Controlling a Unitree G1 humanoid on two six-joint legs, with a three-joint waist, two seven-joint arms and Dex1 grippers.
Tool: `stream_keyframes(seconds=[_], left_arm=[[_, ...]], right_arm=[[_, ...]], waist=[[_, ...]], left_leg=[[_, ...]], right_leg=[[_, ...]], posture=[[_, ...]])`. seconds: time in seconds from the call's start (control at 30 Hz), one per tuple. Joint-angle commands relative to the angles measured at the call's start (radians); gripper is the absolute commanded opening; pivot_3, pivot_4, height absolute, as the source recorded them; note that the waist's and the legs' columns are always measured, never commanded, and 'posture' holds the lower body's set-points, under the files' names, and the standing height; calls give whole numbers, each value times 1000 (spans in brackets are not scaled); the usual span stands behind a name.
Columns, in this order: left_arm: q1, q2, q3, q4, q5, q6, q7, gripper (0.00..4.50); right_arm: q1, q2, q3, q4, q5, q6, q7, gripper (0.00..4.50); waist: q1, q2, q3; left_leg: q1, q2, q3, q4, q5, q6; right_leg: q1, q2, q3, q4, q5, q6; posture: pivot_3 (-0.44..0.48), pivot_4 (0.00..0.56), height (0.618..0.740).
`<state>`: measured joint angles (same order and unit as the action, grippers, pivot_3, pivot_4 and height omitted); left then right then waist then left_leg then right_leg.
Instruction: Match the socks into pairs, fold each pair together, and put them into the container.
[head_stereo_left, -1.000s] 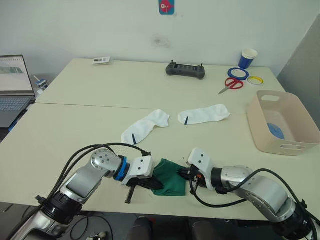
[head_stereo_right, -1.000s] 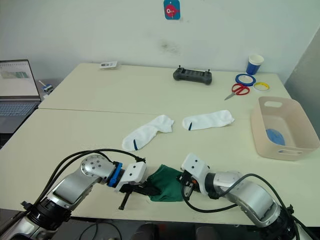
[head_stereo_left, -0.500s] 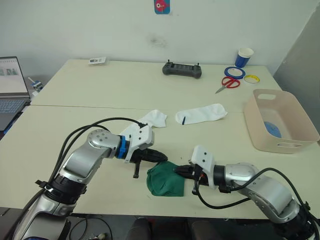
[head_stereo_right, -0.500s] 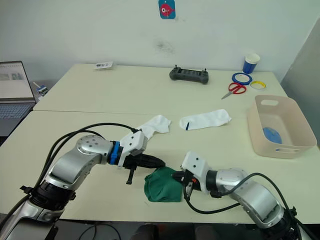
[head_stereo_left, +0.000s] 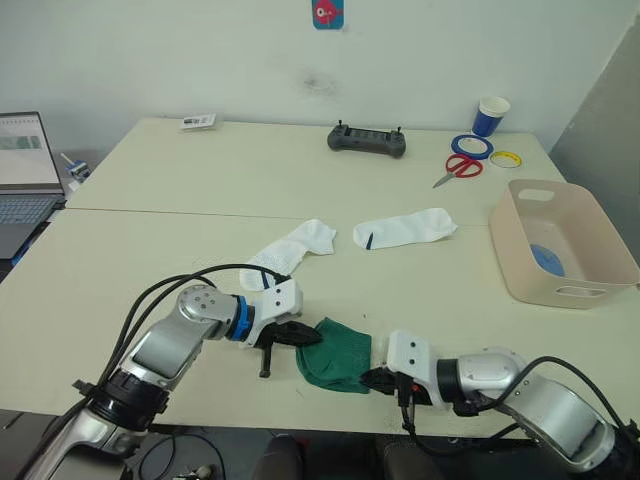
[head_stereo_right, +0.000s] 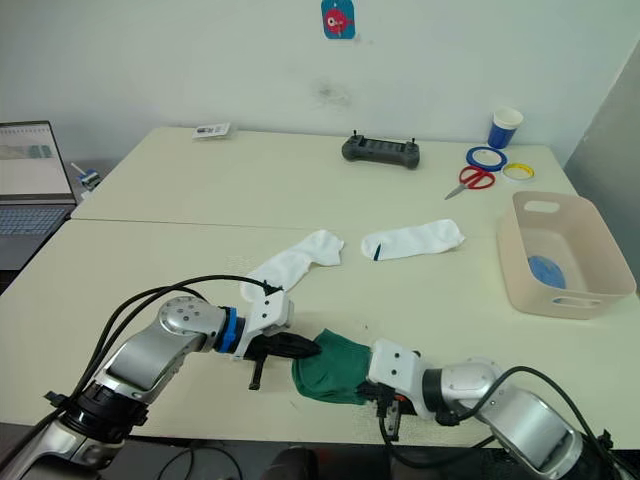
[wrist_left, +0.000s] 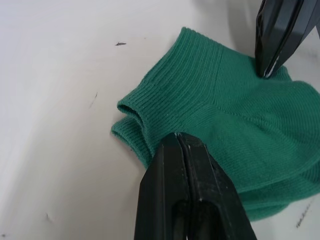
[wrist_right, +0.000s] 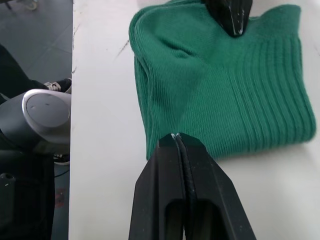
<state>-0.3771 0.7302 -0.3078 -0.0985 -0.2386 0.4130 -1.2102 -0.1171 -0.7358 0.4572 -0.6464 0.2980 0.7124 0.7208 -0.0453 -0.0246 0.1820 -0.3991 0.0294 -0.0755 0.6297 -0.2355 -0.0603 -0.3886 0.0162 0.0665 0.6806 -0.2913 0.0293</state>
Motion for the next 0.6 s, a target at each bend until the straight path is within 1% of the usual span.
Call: stream_keyframes(seconds=[0.03, 0.13, 0.23, 0.3, 0.33, 0.43, 0.53, 0.6], left_arm=[[-1, -1, 57, -59, -58, 6, -16, 0], [-21, 1, 86, -133, -132, 54, -38, 0], [-37, 18, 80, -177, -166, 92, -67, 0], [-31, 39, 47, -178, -143, 81, -95, 0], [-19, 46, 23, -158, -109, 46, -103, 0], [-1, 39, -17, -74, -26, -41, -84, 0], [12, 24, -26, 4, 19, -86, -61, 0], [20, 28, -27, 14, 25, -95, -69, 0]], right_arm=[[36, 21, -137, -89, 54, 52, -52, 63], [88, 77, -261, -146, 125, 95, -105, 63], [123, 132, -328, -183, 158, 165, -175, 63], [136, 171, -369, -199, 203, 262, -224, 63], [135, 188, -381, -201, 220, 294, -243, 63], [109, 233, -415, -195, 297, 408, -269, 63], [65, 280, -470, -170, 406, 579, -282, 650], [46, 323, -518, -161, 464, 649, -295, 1319]], waist=[[2, 0, 0], [5, 0, 0], [7, 0, 0], [5, 0, 0], [4, 0, 0], [4, 0, 0], [4, 0, 0], [6, 0, 0]], left_leg=[[0, 0, 0, 0, 0, 0], [0, 0, 0, 0, 0, 0], [0, 0, 0, 0, 0, 0], [0, 0, 0, 0, 0, 0], [0, 0, 0, 0, 0, 0], [1, 0, 1, 0, 0, 0], [1, 0, 1, 0, 0, 0], [0, 0, 1, 0, 0, 0]], right_leg=[[0, 0, 0, 0, 0, 0], [0, 0, 0, 0, 0, 0], [0, 0, 0, 0, 0, 0], [0, 0, 0, 0, 0, 0], [0, 0, 0, 0, 0, 0], [0, 0, 1, 1, 0, 0], [0, 0, 1, 1, 1, 0], [0, 0, 1, 1, 1, 0]], posture=[[0, 150, 740], [0, 150, 740], [0, 150, 740], [0, 150, 740], [0, 150, 740], [0, 150, 740], [0, 150, 740], [0, 150, 740]])
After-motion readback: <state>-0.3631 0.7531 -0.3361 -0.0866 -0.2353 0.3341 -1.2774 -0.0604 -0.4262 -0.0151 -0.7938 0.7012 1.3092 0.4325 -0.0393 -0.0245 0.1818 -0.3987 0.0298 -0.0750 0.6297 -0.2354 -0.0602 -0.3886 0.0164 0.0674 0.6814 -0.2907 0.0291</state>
